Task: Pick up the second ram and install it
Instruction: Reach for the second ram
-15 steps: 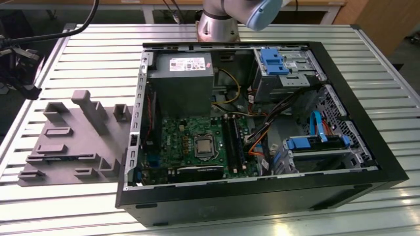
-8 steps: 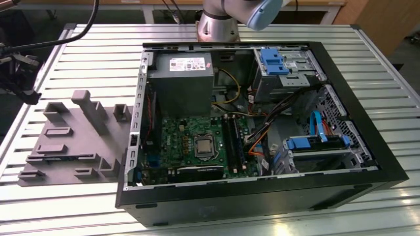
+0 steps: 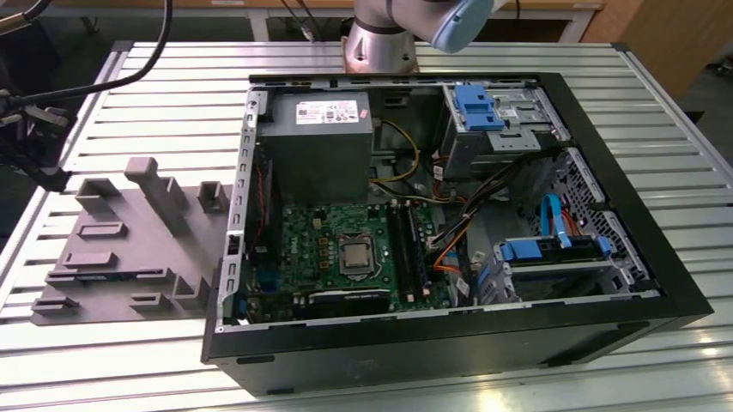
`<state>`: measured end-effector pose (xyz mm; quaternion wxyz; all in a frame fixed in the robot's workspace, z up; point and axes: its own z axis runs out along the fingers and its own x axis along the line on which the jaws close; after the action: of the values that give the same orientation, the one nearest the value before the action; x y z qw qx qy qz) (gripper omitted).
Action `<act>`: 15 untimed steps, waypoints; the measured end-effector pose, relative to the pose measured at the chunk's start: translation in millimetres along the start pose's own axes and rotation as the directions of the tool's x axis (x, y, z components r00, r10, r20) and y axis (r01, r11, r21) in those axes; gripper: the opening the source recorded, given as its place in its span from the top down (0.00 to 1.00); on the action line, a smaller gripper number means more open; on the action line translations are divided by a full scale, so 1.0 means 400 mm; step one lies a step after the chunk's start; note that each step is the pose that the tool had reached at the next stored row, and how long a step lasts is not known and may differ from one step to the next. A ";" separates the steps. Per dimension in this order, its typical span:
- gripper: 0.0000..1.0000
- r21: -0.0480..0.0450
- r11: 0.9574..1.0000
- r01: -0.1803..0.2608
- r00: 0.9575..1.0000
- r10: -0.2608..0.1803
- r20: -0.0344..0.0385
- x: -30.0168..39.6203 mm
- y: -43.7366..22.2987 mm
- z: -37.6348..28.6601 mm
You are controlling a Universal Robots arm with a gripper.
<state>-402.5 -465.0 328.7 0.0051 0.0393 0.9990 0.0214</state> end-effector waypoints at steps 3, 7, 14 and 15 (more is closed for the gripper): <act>0.89 0.000 1.000 0.000 1.000 0.000 -0.001 0.000 -0.006 0.005; 0.89 0.000 1.000 -0.001 1.000 0.001 -0.004 -0.001 -0.013 0.012; 0.89 0.001 1.000 -0.002 1.000 0.002 -0.007 -0.001 -0.024 0.023; 0.89 0.001 1.000 -0.002 1.000 0.002 -0.007 -0.001 -0.025 0.025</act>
<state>-402.7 -474.4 318.5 0.0016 0.0402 0.9990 0.0212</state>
